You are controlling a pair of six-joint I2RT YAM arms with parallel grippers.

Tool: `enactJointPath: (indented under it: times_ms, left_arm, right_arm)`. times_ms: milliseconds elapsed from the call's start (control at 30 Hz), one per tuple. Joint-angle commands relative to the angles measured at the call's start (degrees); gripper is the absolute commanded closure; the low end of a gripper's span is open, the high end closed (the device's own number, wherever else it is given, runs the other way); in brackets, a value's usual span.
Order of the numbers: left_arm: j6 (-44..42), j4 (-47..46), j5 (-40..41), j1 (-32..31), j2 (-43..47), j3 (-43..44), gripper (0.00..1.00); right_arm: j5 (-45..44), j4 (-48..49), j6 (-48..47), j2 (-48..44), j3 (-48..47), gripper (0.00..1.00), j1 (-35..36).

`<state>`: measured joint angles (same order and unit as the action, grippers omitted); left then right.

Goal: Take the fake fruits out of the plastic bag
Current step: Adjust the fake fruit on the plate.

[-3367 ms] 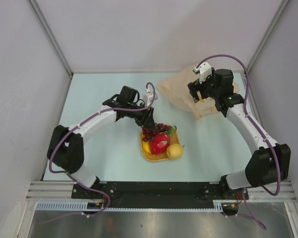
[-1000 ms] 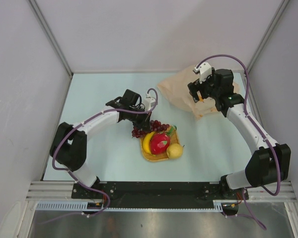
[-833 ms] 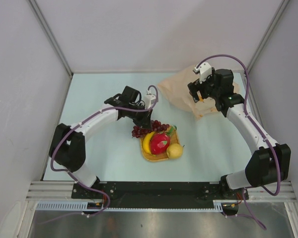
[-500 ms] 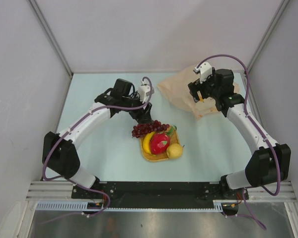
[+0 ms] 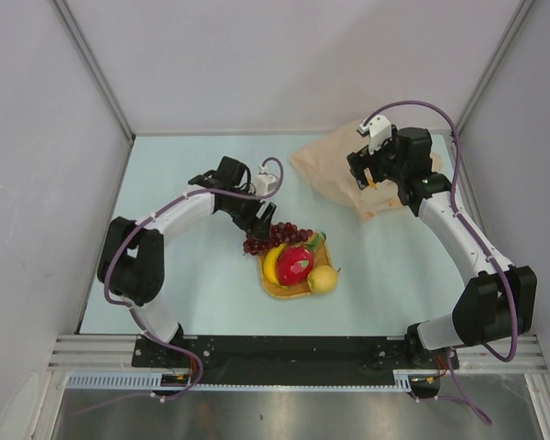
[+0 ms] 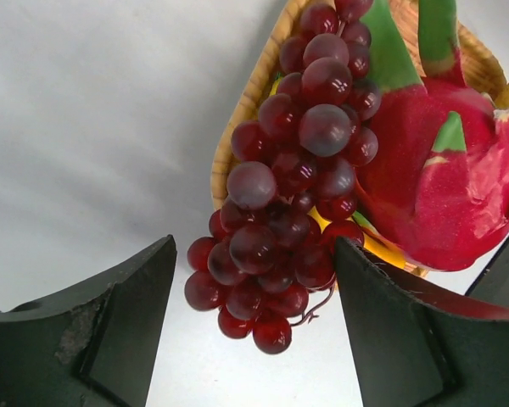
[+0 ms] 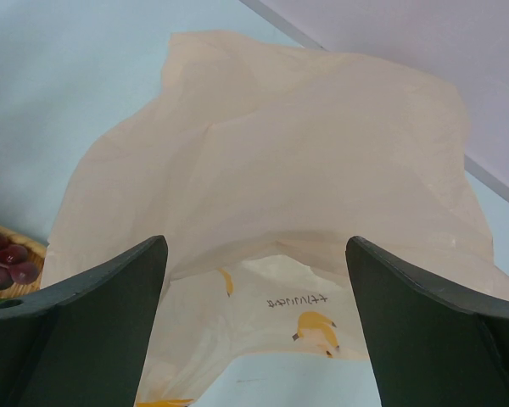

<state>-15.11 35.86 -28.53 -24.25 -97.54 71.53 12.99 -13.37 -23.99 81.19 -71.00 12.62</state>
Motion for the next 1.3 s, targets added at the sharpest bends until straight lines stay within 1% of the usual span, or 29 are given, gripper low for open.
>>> enactJointPath:
  times_ms: [0,33,67,133,167,233,267,333,367,633,767,1000,1200,1267]
  left_arm:
    - [-1.32,1.85,-2.23,-0.1,-2.21,3.27,0.23]
    - [-1.5,2.11,-2.05,-0.18,-3.0,3.27,0.25]
    - [-1.5,2.11,-1.96,-0.1,-3.36,3.36,0.3]
    - [-1.76,2.03,-2.58,-0.1,-3.8,3.36,0.36]
    - [-1.93,2.02,-3.1,-0.18,-3.98,3.44,0.47]
    - [-2.11,2.29,-4.86,-0.1,-4.06,3.53,0.62]
    - [-2.11,2.2,-5.39,-0.01,-4.06,3.62,0.76]
    - [-2.03,1.68,-5.74,-0.01,-3.45,3.62,0.9]
    - [-1.85,1.59,-5.74,-0.01,-2.58,3.45,1.0]
    - [-0.97,1.58,-7.41,0.17,1.12,5.9,1.0]
    - [-0.88,3.25,-8.2,0.17,0.16,7.48,1.0]
    - [-0.09,2.2,-8.12,0.26,-1.43,5.03,1.0]
    - [0.7,3.26,-5.4,0.26,-3.62,4.15,1.0]
    - [1.05,3.52,-3.29,0.17,-4.67,4.15,0.97]
  right_arm:
    - [0.72,1.32,0.61,-1.73,0.25,0.08,-0.49]
    - [0.8,1.41,0.7,-1.73,0.34,0.08,-0.58]
    - [0.8,1.5,0.7,-1.73,0.34,0.09,-0.67]
    - [0.98,1.59,0.78,-1.65,0.43,0.09,-0.67]
    - [1.07,1.5,0.87,-1.65,0.43,0.08,-0.67]
    - [1.16,1.5,0.87,-1.56,0.51,0.09,-0.58]
    - [1.07,1.67,0.87,-1.65,0.6,0.09,-0.67]
    - [1.07,1.68,0.78,-1.56,0.6,0.09,-0.67]
    - [1.07,1.68,0.78,-1.47,0.69,0.08,-0.58]
    - [1.24,2.2,0.96,-1.29,0.87,0.08,-0.58]
    - [1.24,2.2,1.05,-1.3,0.95,0.08,-0.58]
    - [1.24,1.94,1.05,-1.56,0.95,0.08,-0.58]
    - [1.33,2.03,1.05,-1.38,1.04,0.08,-0.58]
    - [1.33,2.29,1.14,-1.3,1.04,0.08,-0.58]
